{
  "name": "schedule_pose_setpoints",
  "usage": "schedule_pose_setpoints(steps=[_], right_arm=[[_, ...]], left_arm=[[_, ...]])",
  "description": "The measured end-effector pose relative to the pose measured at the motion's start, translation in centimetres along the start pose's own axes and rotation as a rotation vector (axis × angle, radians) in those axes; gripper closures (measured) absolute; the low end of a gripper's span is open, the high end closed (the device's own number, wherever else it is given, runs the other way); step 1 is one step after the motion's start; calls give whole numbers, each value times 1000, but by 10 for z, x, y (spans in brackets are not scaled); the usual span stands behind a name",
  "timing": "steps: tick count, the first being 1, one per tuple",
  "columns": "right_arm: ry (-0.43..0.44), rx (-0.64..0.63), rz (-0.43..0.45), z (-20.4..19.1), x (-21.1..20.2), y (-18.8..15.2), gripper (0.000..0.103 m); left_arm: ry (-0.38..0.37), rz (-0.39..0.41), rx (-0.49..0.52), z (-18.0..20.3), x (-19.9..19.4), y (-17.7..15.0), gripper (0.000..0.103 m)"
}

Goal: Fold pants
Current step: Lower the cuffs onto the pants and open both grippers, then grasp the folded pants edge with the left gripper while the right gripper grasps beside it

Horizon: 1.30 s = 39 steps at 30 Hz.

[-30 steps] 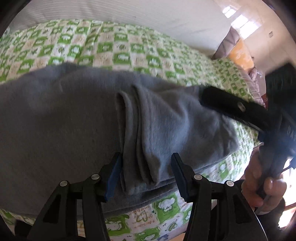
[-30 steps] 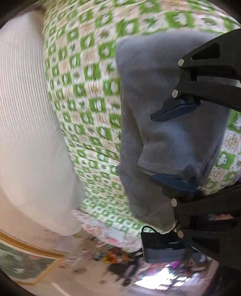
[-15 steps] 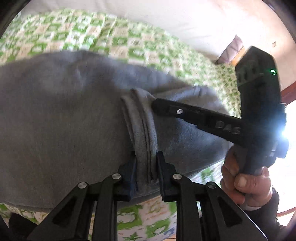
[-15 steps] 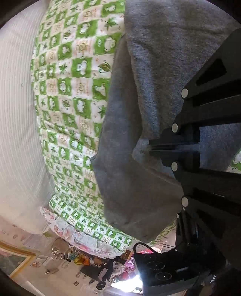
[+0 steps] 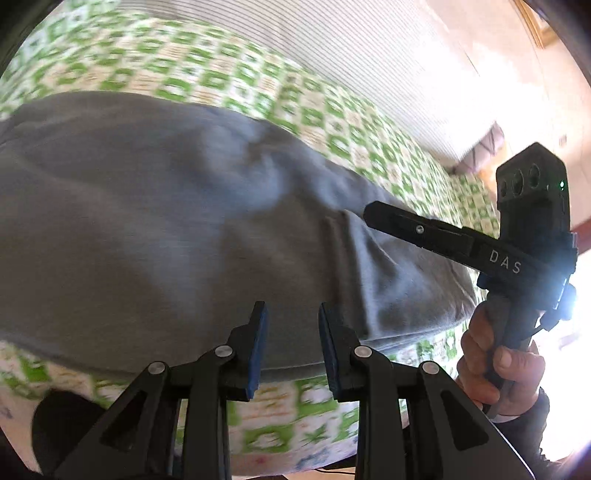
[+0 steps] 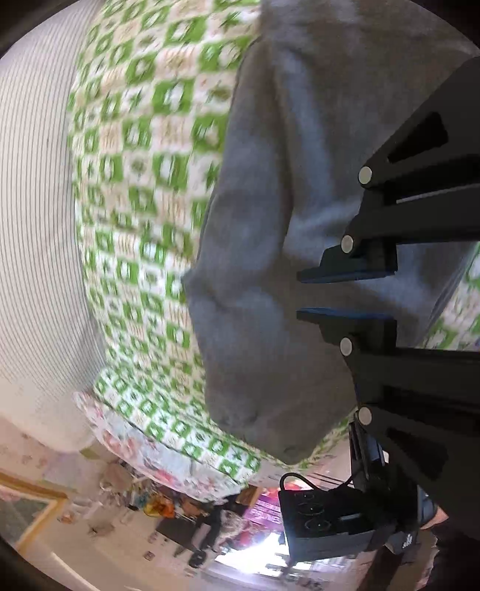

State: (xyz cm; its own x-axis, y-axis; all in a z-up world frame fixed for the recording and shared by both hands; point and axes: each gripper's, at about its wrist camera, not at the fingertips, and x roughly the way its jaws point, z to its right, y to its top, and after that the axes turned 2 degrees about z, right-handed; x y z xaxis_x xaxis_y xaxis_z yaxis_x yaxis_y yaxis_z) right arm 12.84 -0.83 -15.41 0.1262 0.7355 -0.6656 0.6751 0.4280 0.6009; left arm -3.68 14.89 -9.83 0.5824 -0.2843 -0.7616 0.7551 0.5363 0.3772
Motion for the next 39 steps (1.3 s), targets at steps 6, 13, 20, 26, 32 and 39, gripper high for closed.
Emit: schedule_pose_setpoints(steps=[6,13,20,26,32,39], right_arm=[[30,-61,-55,-39,33,10,81],[61,-175,-101,-95,66,26,58],[94,-259,-139,-147,100,46,57],[109,-331,-180,-186,134,62,53],[95,-410,-217,-217,165,79,49],[71,-489,-270,-245,214,100,44]], left_arm=[[49,107,-117,-42,-36,-5,75],[36,193,-273,-94,-73,-23,75],[41,270,-406,-133,-98,-47,69],[41,310,-541,-170,-104,-60,64],[-18,326,-638,-200,-103,-61,55],[-99,335,-723,-222,-89,-53,53]])
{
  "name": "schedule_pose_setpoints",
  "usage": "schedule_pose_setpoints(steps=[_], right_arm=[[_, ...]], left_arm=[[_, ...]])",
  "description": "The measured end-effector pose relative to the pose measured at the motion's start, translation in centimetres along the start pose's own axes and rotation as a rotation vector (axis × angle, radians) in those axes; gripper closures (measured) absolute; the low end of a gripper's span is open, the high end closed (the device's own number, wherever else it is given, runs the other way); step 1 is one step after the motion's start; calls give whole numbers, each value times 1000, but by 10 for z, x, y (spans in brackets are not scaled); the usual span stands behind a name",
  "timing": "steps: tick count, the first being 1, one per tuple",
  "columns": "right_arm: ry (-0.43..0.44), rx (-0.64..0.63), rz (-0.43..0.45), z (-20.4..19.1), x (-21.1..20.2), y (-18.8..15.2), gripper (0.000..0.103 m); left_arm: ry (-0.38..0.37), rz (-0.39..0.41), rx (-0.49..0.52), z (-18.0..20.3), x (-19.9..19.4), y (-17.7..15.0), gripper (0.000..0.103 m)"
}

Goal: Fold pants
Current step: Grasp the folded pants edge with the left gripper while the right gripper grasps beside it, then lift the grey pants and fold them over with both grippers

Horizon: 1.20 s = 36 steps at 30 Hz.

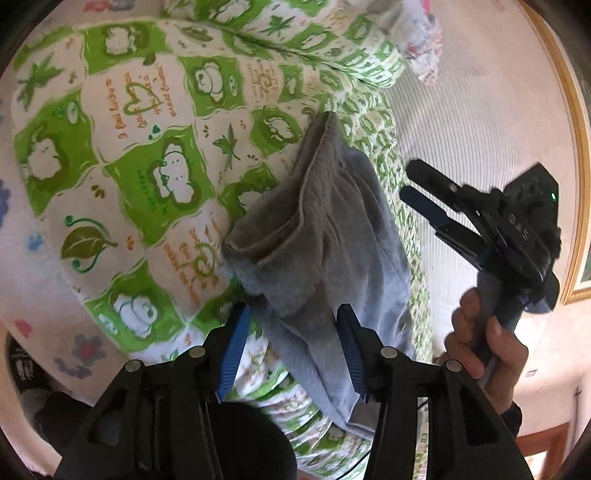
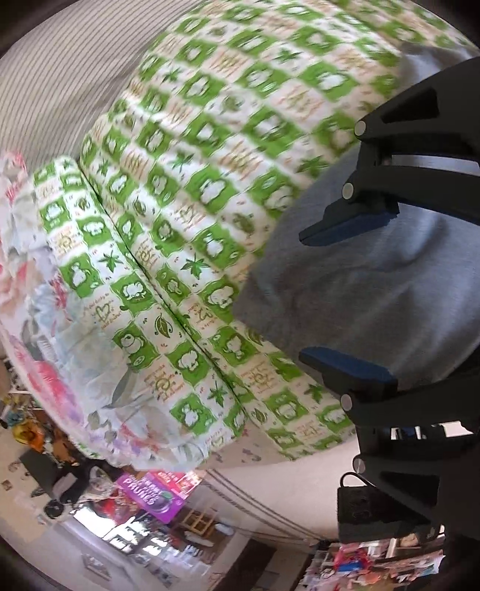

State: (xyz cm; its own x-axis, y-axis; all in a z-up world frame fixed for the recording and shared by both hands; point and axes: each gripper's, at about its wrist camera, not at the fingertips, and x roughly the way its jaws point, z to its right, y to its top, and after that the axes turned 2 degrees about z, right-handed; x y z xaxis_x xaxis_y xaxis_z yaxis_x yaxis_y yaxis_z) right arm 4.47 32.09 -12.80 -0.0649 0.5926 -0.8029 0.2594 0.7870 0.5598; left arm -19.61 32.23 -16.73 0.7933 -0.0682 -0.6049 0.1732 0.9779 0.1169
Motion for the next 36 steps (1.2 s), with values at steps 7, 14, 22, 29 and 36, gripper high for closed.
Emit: schedule_pose_setpoints(steps=[7,14,22,29,36], right_arm=[[-8,-63,-79,-9,48,28,44],[-16,-80,-155,-9,99,35,43],[40,-7,-71,6,63,20,79],[48,39,68,14,-17,5,79],[25,93,189,33,-98,-27,79]], left_arm=[[2,0,-15,-3,14,7,54],[25,20,20,0,20,4,65],[52,58,101,24,14,2,89],[26,96,210,69,4,-12,90],[-40,70,379,134,10,-53,91]])
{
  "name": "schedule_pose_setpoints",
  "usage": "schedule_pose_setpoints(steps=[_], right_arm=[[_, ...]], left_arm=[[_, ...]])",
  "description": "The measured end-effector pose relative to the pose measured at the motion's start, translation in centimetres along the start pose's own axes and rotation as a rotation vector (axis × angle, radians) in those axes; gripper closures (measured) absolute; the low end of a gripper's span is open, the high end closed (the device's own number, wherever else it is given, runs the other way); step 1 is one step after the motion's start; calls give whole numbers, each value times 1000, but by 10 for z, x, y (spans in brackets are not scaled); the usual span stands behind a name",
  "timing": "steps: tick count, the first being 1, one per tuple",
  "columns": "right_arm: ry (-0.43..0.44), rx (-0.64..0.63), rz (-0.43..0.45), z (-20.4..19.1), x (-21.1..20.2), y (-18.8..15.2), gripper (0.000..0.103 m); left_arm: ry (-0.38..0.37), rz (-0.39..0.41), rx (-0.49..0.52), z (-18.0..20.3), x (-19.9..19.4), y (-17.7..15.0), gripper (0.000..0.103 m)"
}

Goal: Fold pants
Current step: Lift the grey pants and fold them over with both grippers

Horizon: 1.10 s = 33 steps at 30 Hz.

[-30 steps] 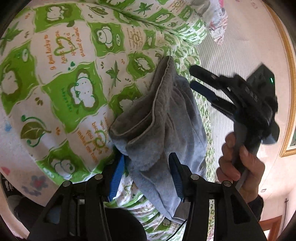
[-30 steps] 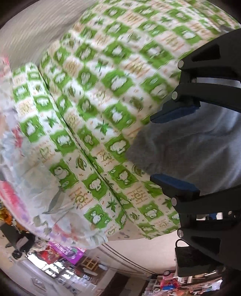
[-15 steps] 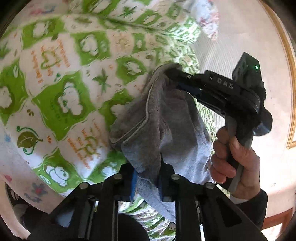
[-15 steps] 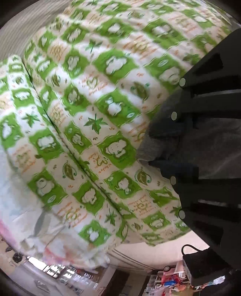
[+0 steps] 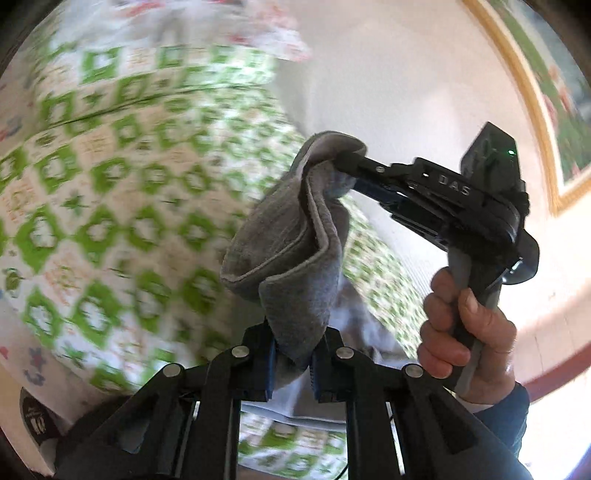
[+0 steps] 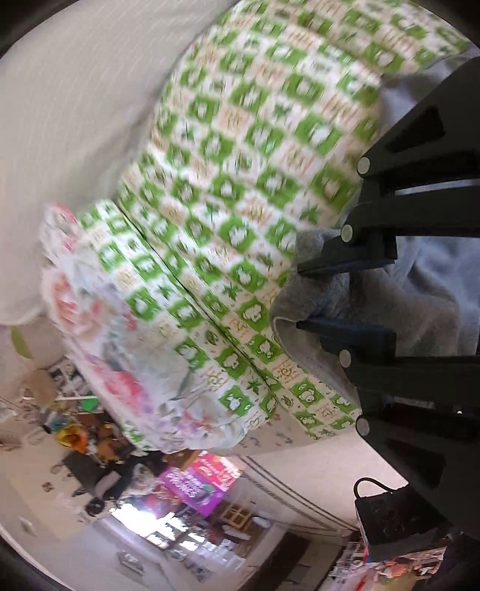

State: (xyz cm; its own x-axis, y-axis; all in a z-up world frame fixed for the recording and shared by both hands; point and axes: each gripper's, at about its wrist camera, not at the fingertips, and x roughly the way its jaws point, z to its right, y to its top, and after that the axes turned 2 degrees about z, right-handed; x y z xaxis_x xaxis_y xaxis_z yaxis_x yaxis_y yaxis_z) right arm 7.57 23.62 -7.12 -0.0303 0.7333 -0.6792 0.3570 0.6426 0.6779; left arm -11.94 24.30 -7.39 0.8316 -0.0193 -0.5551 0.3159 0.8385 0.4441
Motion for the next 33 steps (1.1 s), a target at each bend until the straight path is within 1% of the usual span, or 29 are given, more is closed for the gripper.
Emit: schedule_pose_setpoints(steps=[6,10,18,22,26,33], right_arm=[[-30,88,95,38,-71,-32,79],[-56,158,150,69,-119,-61,79],[-100,302,236,128,-190,-119,79],[-121,360,280,151,-220,-145,79],[-141,404,313,172,-247,-169,79],[-170,468,345,200,-273,-203,79]], left_arm=[[-45,-75,106,53,24,-26,91],[-75,-128,180,85,37,-46,91],[-137,-240,328,153,72,-88,91],[-155,-282,377,174,89,-104,91],[-156,-311,412,187,110,-110,91],[-140,-352,470,209,141,-126,91]])
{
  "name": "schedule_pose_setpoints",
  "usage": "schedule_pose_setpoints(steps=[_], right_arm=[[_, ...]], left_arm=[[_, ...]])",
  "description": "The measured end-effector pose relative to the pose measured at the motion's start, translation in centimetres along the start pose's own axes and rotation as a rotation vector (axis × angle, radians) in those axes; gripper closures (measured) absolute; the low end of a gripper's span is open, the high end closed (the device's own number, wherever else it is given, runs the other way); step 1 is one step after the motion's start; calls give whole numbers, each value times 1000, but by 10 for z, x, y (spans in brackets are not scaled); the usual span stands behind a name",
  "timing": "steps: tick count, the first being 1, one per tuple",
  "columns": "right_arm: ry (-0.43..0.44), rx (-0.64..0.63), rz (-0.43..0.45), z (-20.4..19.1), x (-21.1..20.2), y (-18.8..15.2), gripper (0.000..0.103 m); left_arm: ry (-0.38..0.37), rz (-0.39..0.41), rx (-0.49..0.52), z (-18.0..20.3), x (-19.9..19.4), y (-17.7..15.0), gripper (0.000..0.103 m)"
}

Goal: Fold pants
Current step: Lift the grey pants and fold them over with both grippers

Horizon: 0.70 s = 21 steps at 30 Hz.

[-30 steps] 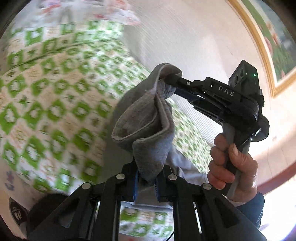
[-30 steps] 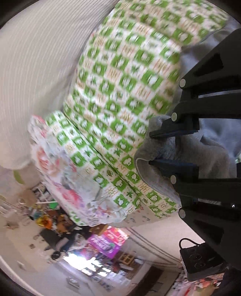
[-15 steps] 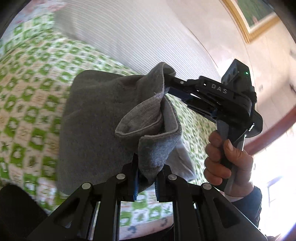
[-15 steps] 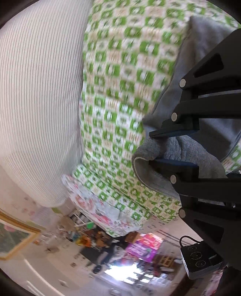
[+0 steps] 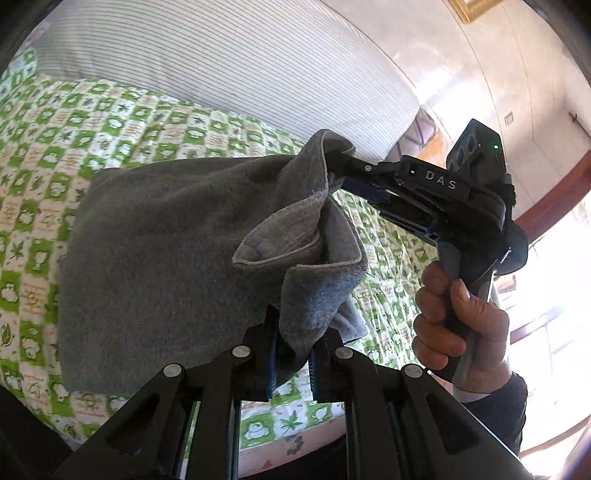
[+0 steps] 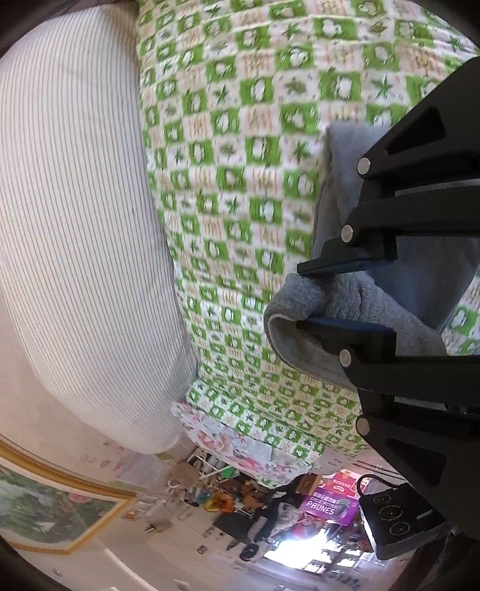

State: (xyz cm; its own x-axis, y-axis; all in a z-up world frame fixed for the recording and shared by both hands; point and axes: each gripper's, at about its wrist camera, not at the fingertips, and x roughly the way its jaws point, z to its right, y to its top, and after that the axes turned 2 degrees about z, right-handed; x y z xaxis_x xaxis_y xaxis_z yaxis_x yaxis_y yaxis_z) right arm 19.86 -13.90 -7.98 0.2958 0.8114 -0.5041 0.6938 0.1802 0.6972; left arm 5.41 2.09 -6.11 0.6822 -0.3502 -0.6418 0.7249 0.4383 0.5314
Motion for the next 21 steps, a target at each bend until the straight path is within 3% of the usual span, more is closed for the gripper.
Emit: schedule_pose_setpoints(steps=[10,21], right_arm=[[0,62,14,45,-6,-3,79],[6,94,19,66,-6,-12,79]], left_arm=[[32,-25,64,26,22,-4,91],[55,-55,96,33,39,-13,91]])
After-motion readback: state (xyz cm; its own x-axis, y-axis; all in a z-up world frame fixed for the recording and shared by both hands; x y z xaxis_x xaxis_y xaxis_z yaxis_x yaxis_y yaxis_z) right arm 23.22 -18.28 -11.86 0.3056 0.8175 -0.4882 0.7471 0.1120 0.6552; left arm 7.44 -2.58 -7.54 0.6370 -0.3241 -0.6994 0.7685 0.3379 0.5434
